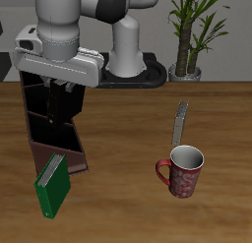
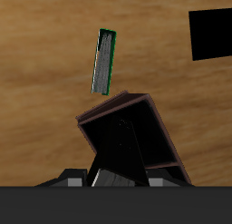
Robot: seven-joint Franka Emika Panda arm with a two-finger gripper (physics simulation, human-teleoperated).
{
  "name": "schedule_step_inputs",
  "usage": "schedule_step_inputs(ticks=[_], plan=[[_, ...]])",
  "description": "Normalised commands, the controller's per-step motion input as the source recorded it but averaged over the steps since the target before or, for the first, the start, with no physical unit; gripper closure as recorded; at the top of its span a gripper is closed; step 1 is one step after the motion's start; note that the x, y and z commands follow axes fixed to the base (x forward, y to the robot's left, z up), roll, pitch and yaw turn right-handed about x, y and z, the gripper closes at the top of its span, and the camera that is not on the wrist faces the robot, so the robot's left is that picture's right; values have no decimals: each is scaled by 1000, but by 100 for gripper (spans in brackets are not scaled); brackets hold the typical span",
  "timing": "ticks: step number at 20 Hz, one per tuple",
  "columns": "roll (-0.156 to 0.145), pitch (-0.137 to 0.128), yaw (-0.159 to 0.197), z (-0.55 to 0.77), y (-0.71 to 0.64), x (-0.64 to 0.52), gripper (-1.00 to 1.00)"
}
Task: Place the black book into the right desk caddy's left compartment and place the red mug into the right desk caddy's right compartment
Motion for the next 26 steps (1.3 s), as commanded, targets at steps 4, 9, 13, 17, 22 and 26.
schedule_step_inputs(ticks=[4,9,13,17,22,26], plan=[[25,-14,0,-87,-210,-102,100],[-5,1,2,-84,-113,-47,100],[36,-4,19,-52,29,-79,100],[21,-26,43,25,26,-32,100],[61,-33,22,62,65,-48,100],[64,-48,47,86,119,-99,100]])
